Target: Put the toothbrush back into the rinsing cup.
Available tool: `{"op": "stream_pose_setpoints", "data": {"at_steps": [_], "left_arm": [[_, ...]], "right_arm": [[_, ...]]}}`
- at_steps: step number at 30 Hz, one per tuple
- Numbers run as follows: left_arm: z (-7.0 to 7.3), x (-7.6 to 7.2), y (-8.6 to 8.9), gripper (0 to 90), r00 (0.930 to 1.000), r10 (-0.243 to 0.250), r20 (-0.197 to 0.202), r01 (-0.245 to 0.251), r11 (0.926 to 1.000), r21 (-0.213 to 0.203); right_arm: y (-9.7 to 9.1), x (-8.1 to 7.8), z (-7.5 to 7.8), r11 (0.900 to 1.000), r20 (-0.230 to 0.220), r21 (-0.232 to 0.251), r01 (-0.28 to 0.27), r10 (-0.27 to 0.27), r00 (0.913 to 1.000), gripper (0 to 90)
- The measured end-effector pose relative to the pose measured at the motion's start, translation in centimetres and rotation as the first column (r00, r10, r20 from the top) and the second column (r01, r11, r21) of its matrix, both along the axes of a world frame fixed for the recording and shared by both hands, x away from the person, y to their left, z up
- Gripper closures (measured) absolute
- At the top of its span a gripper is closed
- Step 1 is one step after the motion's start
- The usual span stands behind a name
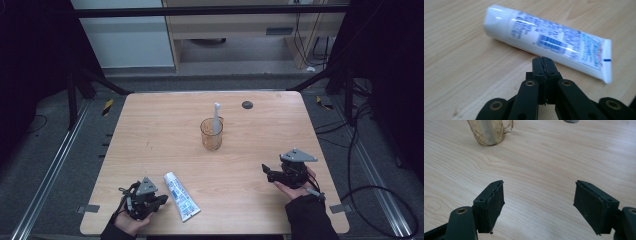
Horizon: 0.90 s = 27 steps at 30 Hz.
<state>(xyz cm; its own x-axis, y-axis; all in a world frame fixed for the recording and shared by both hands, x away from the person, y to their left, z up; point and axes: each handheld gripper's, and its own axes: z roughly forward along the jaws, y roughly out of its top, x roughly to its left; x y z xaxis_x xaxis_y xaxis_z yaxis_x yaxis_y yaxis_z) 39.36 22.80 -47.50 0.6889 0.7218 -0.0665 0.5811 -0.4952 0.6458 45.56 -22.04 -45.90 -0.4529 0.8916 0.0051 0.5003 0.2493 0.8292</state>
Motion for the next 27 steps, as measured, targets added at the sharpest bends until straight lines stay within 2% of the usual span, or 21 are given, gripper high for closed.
{"op": "stream_pose_setpoints", "data": {"at_steps": [5, 9, 18, 24, 27], "left_arm": [[-0.4, -0.6, -1.2, 89.4, 0.9980, -0.059, -0.024, 0.059, 0.9981, 0.015], [-0.6, -0.7, -1.8, 89.4, 0.9962, -0.081, -0.031, 0.081, 0.9966, 0.015], [-0.5, -0.9, -2.8, 89.5, 0.9936, -0.112, -0.011, 0.112, 0.9937, 0.006], [-0.6, -1.0, -3.5, 89.5, 0.9905, -0.136, -0.018, 0.137, 0.9905, 0.017], [-0.7, -1.0, -3.4, 89.5, 0.9908, -0.132, -0.029, 0.133, 0.9908, 0.024]], "right_arm": [[-0.6, -0.2, -0.3, 0.9999, -0.005, -0.004, 0.015, -0.015, 0.9999, 23.2], [-0.8, -0.2, -0.3, 0.9998, -0.005, 0.003, 0.021, -0.021, 0.9998, 22.7], [-0.5, 0.0, -0.6, 0.9996, -0.010, -0.021, 0.016, -0.016, 0.9998, 21.8], [-0.5, 0.0, -0.8, 0.9994, -0.022, -0.028, 0.022, -0.023, 0.9995, 21.5], [-0.5, 0.0, -0.8, 0.9994, -0.021, -0.026, 0.021, -0.021, 0.9996, 21.3]]}}
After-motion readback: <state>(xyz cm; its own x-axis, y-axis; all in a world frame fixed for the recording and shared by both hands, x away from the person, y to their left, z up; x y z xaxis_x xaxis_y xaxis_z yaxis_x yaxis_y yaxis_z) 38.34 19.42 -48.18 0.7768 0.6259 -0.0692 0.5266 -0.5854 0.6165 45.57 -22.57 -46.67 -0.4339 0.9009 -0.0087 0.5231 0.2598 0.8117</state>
